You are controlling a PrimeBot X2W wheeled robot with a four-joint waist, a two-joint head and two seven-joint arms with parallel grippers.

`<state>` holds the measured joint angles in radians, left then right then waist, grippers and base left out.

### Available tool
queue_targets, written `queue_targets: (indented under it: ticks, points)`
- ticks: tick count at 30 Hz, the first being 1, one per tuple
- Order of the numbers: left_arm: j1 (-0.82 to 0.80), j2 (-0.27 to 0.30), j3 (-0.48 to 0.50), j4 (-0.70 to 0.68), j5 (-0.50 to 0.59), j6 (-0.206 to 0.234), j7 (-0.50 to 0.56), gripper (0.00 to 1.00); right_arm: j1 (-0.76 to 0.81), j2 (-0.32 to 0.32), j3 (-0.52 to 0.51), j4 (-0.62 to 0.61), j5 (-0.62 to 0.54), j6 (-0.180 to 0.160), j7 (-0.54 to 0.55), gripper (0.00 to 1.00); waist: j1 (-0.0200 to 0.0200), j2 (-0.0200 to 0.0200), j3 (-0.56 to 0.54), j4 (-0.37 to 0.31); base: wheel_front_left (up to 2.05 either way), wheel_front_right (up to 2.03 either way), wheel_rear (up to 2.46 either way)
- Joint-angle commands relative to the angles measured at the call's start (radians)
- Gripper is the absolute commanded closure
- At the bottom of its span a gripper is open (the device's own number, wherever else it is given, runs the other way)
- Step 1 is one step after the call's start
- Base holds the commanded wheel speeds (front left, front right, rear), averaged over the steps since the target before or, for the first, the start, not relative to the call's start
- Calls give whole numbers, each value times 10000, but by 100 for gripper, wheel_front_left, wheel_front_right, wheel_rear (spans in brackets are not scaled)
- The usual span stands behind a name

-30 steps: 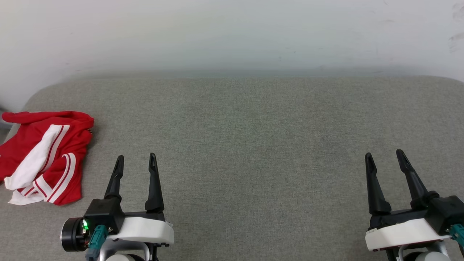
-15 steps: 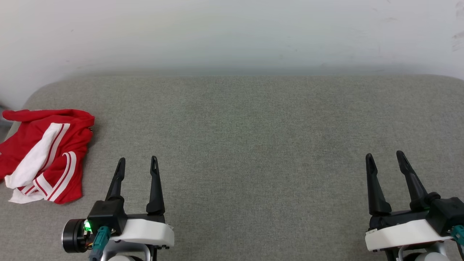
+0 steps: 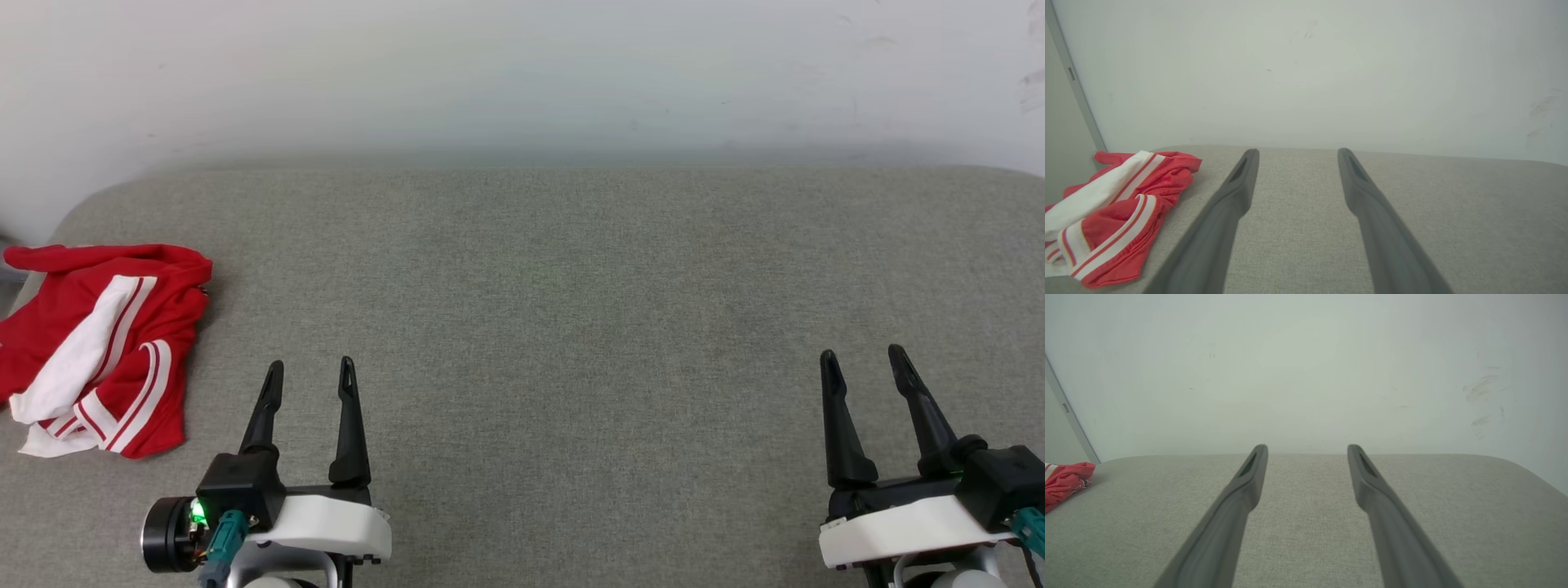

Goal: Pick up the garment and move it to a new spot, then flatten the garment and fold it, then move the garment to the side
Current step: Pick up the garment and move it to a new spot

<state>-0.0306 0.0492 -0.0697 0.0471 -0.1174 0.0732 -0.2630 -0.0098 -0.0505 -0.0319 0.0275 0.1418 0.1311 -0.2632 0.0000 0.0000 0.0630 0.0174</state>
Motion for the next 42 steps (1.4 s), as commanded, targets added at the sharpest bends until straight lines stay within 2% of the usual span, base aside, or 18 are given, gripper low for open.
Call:
queue_targets:
  ticks: [1,8,15,42]
  points:
    - [-103,19,1,30,-33,-17,-28,0,31,6,2,17,40,-7,-25,0,0,0,7,12,0,0,0]
    - [-156,19,23,74,-78,-3,-28,0,18,6,26,17,30,-7,-25,0,0,0,47,124,0,0,0]
    - [-204,19,72,104,-132,58,-28,0,-7,6,77,3,-63,-7,-25,0,0,0,90,575,0,0,0]
    - [-59,18,495,171,-713,172,-28,0,-36,6,631,-90,-442,-7,-25,0,0,0,278,3781,0,0,0]
